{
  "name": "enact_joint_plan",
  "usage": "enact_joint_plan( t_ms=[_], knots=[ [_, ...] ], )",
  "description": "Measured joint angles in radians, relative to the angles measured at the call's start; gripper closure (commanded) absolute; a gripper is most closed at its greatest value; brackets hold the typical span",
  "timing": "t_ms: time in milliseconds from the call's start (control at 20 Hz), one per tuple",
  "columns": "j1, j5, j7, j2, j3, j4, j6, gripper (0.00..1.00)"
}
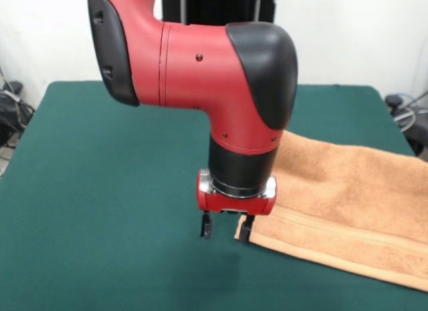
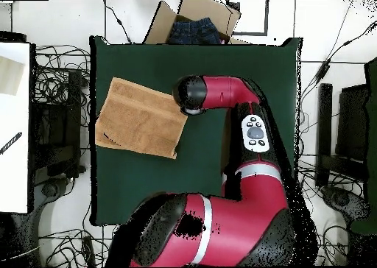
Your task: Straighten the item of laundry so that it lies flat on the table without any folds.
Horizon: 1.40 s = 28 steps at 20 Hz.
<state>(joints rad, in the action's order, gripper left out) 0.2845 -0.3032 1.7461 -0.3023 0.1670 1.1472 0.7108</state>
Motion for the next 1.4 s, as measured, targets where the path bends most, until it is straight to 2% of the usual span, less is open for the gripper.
enact_joint_plan(
  t_ms=[650, 1400],
  knots=[
    [0.000, 0.002, 0.000, -0.001, -0.048, 0.094, -0.169, 0.00],
    [-0.036, 0.034, 0.000, -0.078, -0.101, 0.278, -0.192, 0.00]
  ],
)
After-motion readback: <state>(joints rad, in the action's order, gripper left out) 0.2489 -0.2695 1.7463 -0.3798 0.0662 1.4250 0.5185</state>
